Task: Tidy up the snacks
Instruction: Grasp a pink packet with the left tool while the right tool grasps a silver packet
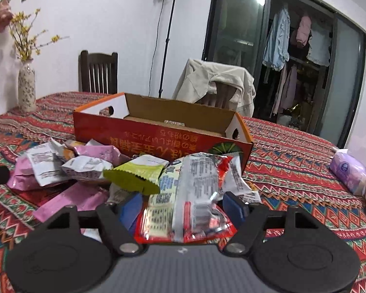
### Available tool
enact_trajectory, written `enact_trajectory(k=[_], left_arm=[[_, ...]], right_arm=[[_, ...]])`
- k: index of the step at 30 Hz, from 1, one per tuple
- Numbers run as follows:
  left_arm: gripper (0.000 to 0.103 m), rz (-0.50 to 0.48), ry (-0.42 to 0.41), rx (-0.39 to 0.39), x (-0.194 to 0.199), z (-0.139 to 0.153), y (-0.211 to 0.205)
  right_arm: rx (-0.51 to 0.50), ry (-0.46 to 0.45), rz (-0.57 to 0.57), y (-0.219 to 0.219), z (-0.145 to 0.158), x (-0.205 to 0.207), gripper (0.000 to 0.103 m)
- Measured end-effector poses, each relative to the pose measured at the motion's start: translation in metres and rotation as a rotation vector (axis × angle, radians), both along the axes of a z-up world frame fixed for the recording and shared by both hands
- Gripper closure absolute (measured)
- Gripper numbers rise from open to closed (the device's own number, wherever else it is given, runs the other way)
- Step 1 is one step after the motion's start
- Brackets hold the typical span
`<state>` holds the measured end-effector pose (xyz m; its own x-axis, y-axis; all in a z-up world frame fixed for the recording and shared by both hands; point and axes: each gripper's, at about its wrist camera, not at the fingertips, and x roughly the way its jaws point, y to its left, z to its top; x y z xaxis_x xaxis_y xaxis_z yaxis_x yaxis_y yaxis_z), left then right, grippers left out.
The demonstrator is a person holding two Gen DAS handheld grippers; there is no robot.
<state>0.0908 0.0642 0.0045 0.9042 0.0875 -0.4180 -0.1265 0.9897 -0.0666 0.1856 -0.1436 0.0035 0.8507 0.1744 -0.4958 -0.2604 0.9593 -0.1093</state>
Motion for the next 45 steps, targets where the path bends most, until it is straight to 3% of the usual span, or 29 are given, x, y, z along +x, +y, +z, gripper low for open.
enact_trajectory(k=[7,13,16,22,30,34,36,39,45], left_arm=[[0.000,0.025,0.036,0.003,0.017,0.000,0.008],[0.000,0.015,0.096,0.039,0.033,-0.005,0.004],[0.000,0.006,0.135,0.072,0.041,-0.010,0.001],[0.000,-0.015,0.191,0.112,0.063,-0.016,-0.006],[0.000,-0.083,0.267,0.195,0.097,-0.024,-0.022],[0.000,-0.092,0.277,0.180,0.105,-0.026,-0.023],[0.013,-0.105,0.277,0.148,0.103,-0.026,-0.021],[0.023,-0.111,0.270,0.126,0.096,-0.024,-0.019],[0.031,-0.085,0.247,0.086,0.075,-0.019,-0.011]], right_arm=[[-0.011,0.056,-0.001,0.005,-0.012,0.026,0.028],[0.014,0.026,0.001,-0.010,-0.012,0.013,0.047],[0.058,-0.004,-0.019,-0.027,-0.004,0.006,0.051],[0.109,-0.057,-0.027,-0.047,0.012,-0.001,0.052],[0.160,-0.042,-0.006,-0.049,0.010,0.002,0.052],[0.173,-0.034,0.003,-0.048,0.006,0.003,0.052],[0.181,-0.025,0.005,-0.049,0.004,0.005,0.052],[0.182,-0.013,0.013,-0.049,0.001,0.003,0.052],[0.195,-0.025,0.024,-0.048,0.003,-0.005,0.052]])
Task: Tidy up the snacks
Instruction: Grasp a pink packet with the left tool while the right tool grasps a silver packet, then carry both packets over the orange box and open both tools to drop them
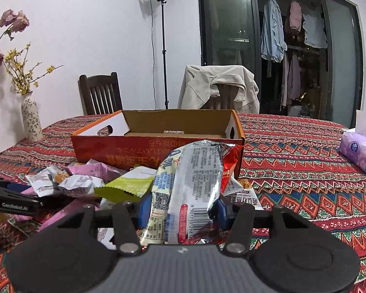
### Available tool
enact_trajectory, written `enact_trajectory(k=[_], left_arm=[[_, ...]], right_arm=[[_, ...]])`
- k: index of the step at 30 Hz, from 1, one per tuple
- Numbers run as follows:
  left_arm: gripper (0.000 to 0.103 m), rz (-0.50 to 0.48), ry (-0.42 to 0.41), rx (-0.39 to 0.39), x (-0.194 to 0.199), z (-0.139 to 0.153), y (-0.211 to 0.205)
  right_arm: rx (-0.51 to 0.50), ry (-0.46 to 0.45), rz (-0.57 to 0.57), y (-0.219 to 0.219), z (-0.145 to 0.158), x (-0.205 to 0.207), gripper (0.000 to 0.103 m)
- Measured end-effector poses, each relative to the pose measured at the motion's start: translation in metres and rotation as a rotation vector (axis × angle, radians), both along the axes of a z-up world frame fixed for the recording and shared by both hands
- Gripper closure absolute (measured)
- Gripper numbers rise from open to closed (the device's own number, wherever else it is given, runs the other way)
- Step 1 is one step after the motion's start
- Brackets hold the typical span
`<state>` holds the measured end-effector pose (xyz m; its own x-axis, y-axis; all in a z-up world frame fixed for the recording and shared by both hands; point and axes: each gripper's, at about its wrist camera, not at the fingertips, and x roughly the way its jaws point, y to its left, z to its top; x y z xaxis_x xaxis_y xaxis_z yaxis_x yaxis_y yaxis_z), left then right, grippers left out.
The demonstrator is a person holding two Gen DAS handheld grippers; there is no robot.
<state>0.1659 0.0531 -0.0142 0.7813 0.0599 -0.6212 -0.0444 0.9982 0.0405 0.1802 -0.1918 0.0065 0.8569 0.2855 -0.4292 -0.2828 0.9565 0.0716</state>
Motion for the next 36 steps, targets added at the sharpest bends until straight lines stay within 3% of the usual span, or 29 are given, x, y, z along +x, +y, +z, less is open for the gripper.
enact_trajectory(k=[4,5,13,18,20,25,31,33,36], left_arm=[[0.033,0.026,-0.023,-0.012,-0.015,0.005,0.005],[0.041,0.034,-0.031,-0.003,-0.019,0.007,0.006],[0.041,0.063,-0.073,0.021,-0.032,0.020,0.011],[0.041,0.079,-0.035,0.032,-0.025,0.009,0.011],[0.041,0.078,-0.031,0.077,-0.023,0.005,0.006],[0.041,0.051,-0.075,0.271,-0.022,0.010,-0.010],[0.041,0.091,-0.102,0.454,-0.019,0.013,-0.007],[0.041,0.098,-0.102,0.474,-0.019,0.015,-0.004],[0.041,0.118,-0.097,0.410,-0.017,0.025,0.007]], right_arm=[[0.008,-0.008,0.001,-0.001,0.003,-0.009,0.052],[0.008,-0.010,0.001,-0.001,0.003,-0.011,0.052],[0.021,-0.029,0.002,-0.003,0.010,-0.031,0.052],[0.024,-0.028,-0.002,-0.003,0.011,-0.039,0.052],[0.025,-0.023,-0.006,-0.004,0.011,-0.040,0.052],[0.032,-0.019,-0.002,-0.004,0.011,-0.040,0.052],[0.044,0.001,0.013,-0.001,0.004,-0.033,0.051],[0.043,0.007,0.021,0.001,0.002,-0.031,0.051],[0.042,0.010,0.029,0.005,0.003,-0.029,0.051]])
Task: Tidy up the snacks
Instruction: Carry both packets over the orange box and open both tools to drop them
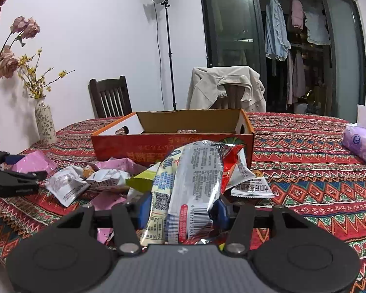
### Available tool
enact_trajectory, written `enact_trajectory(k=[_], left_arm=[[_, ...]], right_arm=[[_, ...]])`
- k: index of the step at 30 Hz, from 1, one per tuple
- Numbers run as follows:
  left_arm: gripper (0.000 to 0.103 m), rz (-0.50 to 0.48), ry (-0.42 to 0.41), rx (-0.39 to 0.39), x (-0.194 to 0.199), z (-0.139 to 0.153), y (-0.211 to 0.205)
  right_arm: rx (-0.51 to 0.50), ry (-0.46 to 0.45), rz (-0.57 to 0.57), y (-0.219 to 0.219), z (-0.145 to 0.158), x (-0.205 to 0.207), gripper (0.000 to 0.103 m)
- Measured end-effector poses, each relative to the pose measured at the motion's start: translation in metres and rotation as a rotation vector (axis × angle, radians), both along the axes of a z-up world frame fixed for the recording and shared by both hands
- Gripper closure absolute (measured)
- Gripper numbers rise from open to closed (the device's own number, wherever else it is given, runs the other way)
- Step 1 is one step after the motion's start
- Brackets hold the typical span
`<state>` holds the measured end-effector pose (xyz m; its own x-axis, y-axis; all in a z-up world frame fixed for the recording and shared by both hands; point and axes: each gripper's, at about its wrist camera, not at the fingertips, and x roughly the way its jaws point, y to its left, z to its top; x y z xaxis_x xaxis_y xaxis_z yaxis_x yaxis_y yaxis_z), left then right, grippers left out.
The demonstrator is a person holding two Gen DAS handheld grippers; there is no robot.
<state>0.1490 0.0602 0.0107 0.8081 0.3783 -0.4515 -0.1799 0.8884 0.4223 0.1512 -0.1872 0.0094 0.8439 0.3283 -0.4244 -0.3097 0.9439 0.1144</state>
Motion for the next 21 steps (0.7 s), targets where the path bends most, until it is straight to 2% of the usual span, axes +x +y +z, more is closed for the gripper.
enact_trajectory(k=[7,12,17,21], left_arm=[[0.041,-0.034,-0.049,-0.116,0.009,0.021,-0.003],[0.041,-0.085,-0.088,-0.188,0.026,0.043,-0.016],[0.041,-0.136,-0.153,-0.266,0.054,0.068,-0.029],[0.041,-0.166,-0.185,-0.320,0.088,0.080,-0.043]], right_arm=[[-0.013,-0.015,-0.001,-0.001,0.009,0.021,0.051],[0.000,-0.035,-0.001,-0.002,0.027,0.047,0.051],[0.010,-0.073,0.006,0.000,0.049,0.078,0.052],[0.022,-0.067,-0.004,0.004,0.064,0.117,0.052]])
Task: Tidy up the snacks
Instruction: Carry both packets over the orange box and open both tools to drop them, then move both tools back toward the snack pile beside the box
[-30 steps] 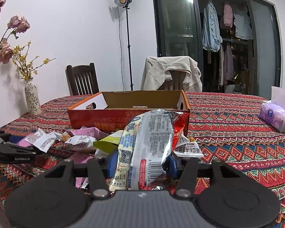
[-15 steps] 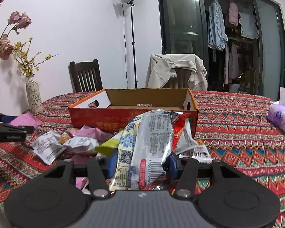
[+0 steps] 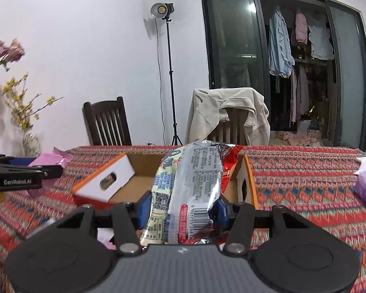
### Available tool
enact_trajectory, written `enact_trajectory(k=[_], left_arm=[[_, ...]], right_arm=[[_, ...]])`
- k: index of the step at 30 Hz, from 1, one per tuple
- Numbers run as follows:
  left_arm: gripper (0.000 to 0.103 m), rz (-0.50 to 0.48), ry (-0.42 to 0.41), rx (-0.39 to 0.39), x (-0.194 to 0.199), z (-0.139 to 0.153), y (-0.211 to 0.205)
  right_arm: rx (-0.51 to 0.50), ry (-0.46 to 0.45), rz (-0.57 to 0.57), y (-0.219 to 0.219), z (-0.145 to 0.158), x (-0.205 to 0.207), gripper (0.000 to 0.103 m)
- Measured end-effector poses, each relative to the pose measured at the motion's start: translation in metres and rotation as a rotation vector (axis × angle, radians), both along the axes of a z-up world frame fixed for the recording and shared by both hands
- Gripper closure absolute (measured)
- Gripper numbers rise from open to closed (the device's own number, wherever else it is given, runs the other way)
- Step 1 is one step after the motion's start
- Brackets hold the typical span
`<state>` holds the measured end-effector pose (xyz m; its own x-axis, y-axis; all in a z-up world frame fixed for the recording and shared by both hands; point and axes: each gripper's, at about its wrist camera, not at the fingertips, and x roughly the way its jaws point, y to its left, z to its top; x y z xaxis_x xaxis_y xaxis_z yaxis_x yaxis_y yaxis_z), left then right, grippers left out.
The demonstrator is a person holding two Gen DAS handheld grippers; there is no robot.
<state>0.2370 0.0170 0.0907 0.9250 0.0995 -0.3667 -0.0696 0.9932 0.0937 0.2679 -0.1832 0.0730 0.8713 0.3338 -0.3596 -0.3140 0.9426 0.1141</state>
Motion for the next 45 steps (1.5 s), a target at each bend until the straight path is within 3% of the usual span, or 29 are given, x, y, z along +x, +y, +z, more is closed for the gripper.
enact_trajectory(k=[6,12,19,25,26,28,29,30,32,34,45], left_arm=[[0.041,0.017,0.017,-0.090,0.064,0.005,-0.015],[0.041,0.056,0.055,-0.142,0.119,-0.008,-0.013],[0.041,0.055,0.104,-0.137,0.137,-0.041,-0.012],[0.040,0.051,0.111,-0.139,0.134,-0.049,-0.009],[0.038,0.051,0.104,-0.142,0.134,-0.048,-0.009],[0.020,0.051,0.074,-0.150,0.129,-0.046,-0.007],[0.004,0.056,0.055,-0.158,0.126,-0.045,-0.006],[0.000,0.063,0.034,-0.164,0.123,-0.043,-0.005],[0.000,0.060,0.014,-0.174,0.119,-0.041,-0.004],[0.000,0.055,0.010,-0.194,0.117,-0.040,-0.002],[0.000,0.059,0.001,-0.198,0.111,-0.033,-0.003]], right_arm=[[0.010,0.025,-0.041,0.008,0.010,0.068,0.052],[0.035,0.063,-0.080,0.009,-0.012,0.114,0.052],[0.021,0.121,-0.084,0.006,-0.041,0.130,0.052],[0.004,0.149,-0.074,0.009,-0.049,0.134,0.051],[0.006,0.149,-0.070,0.009,-0.049,0.133,0.048],[0.007,0.142,-0.071,0.010,-0.048,0.130,0.043],[0.009,0.137,-0.069,0.010,-0.047,0.129,0.039],[0.013,0.133,-0.069,0.009,-0.047,0.126,0.034],[0.025,0.123,-0.063,0.007,-0.047,0.123,0.008],[0.033,0.119,-0.061,0.007,-0.046,0.122,0.000],[0.042,0.072,-0.083,0.001,-0.038,0.109,0.000]])
